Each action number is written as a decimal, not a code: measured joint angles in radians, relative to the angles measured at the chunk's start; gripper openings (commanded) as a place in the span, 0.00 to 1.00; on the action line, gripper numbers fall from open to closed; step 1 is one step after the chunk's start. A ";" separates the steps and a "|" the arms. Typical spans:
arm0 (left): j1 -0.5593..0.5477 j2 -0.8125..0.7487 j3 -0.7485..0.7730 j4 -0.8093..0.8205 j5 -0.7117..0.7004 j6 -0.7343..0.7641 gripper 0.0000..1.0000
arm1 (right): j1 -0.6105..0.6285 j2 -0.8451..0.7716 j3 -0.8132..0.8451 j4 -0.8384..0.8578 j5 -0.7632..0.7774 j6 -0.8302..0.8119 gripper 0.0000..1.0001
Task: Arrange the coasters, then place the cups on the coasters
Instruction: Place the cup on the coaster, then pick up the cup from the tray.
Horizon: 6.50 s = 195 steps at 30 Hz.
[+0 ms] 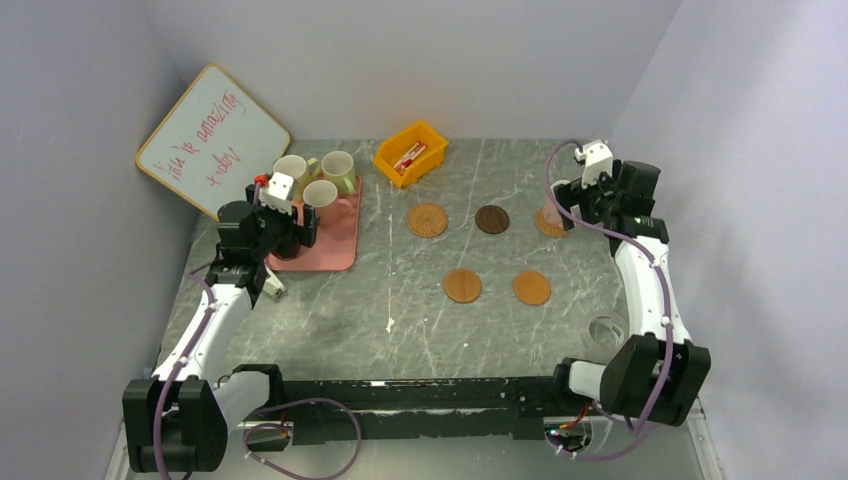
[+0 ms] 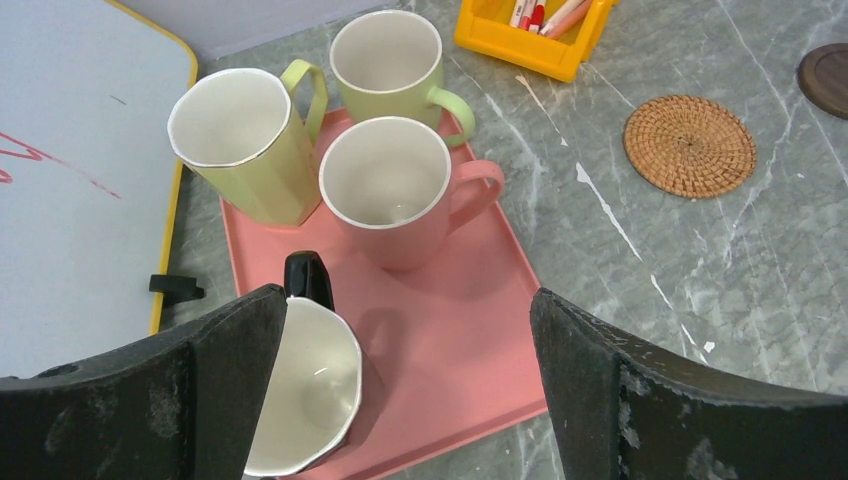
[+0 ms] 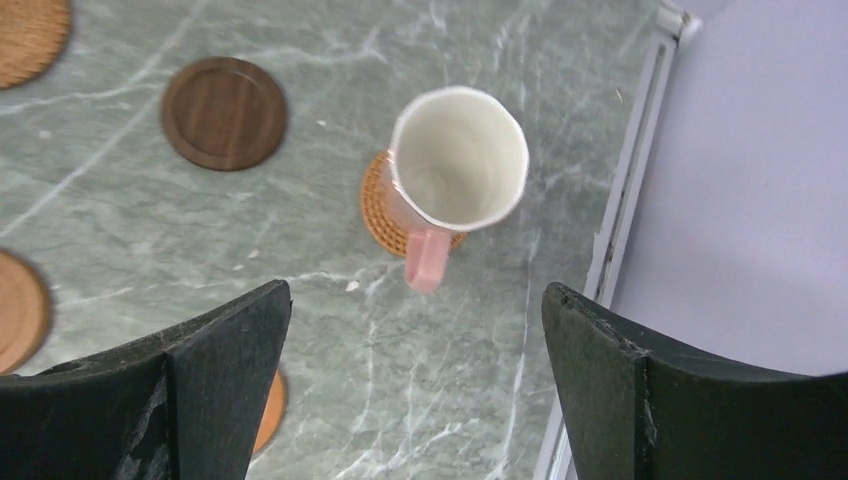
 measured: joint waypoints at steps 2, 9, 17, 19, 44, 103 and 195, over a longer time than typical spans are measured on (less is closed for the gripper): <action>0.000 0.000 0.000 0.000 0.005 0.001 0.97 | 0.034 -0.014 0.053 -0.064 -0.001 -0.021 1.00; 0.000 -0.018 -0.008 0.003 0.007 0.002 0.99 | 0.199 -0.066 0.140 -0.278 -0.044 -0.056 1.00; 0.000 -0.018 -0.016 0.023 0.016 0.010 0.96 | 0.259 -0.101 0.219 -0.415 -0.194 -0.015 1.00; 0.000 -0.018 -0.017 0.023 0.016 0.010 0.96 | 0.260 -0.117 0.217 -0.424 -0.232 0.007 1.00; 0.000 -0.063 -0.006 0.031 0.026 0.059 0.96 | 0.327 -0.304 -0.166 -0.071 -0.259 0.080 1.00; 0.001 0.037 -0.032 -0.012 -0.069 0.063 0.96 | 0.327 -0.267 -0.216 -0.031 -0.255 0.051 1.00; 0.080 0.171 0.174 -0.416 -0.150 0.184 0.96 | 0.327 -0.276 -0.227 -0.031 -0.277 0.037 1.00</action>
